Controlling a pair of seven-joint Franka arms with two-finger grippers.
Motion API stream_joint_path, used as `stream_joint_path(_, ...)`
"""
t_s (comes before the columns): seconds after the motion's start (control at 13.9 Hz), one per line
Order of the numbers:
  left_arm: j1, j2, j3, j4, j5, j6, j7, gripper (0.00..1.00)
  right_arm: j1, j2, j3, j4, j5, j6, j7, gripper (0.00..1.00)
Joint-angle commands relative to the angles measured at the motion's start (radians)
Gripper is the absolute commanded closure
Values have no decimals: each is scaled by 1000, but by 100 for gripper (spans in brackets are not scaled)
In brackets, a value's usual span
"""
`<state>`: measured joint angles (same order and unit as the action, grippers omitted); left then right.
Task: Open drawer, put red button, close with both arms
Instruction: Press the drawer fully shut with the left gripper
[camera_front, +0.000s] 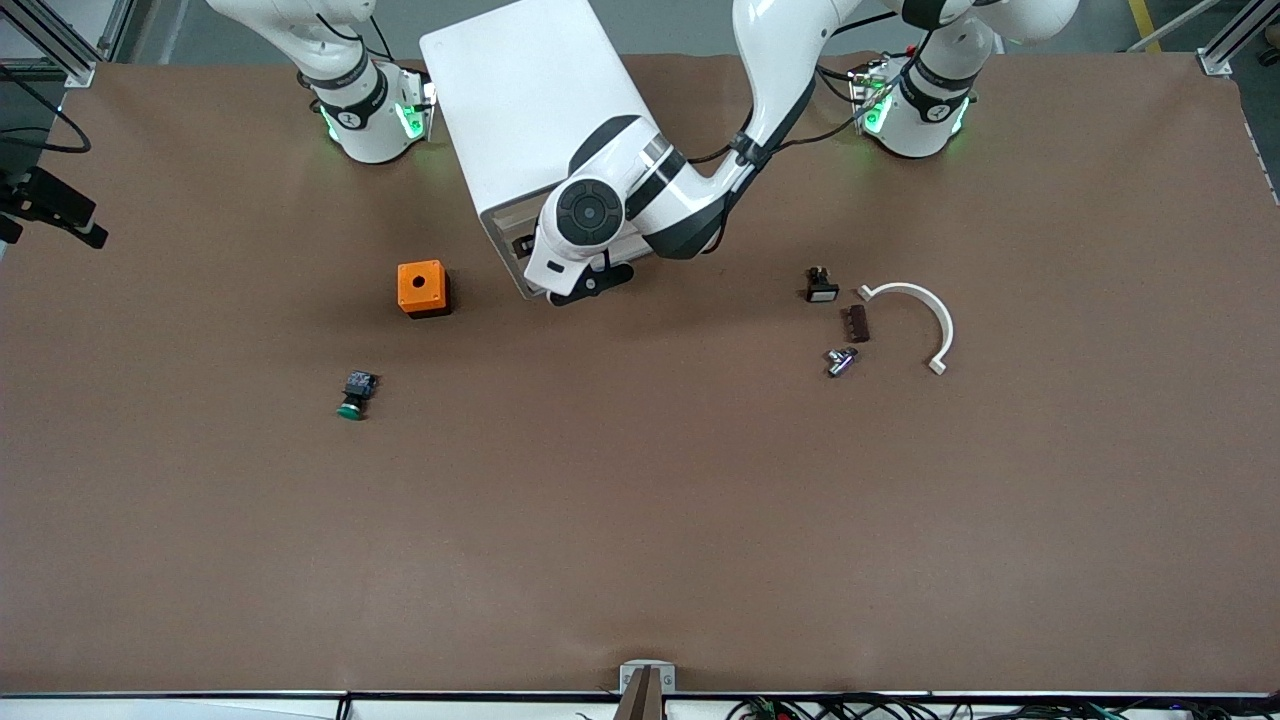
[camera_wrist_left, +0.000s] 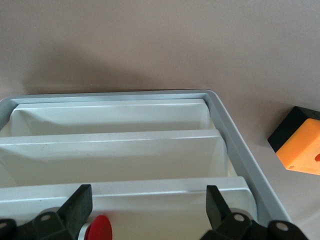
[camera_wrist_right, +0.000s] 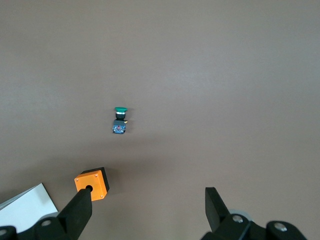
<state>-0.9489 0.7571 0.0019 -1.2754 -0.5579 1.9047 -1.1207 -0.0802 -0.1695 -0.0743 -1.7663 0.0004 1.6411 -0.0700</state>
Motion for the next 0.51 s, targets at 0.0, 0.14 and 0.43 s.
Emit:
stream_joint_path(0.0,-13,-10,-10,-25,-19,-1,-5,0,-15,-25,11,-22,9,11,-17,0)
stream_joint_path(0.14,-11,-10,-16,-30,-37,0,-5,0,-13,-25,13,-22,4,10,-17,0)
stream_joint_path(0.43,-13,-10,-16,-30,-80,1,-5,0,-13,-25,14,-22,-2,8,-19,0)
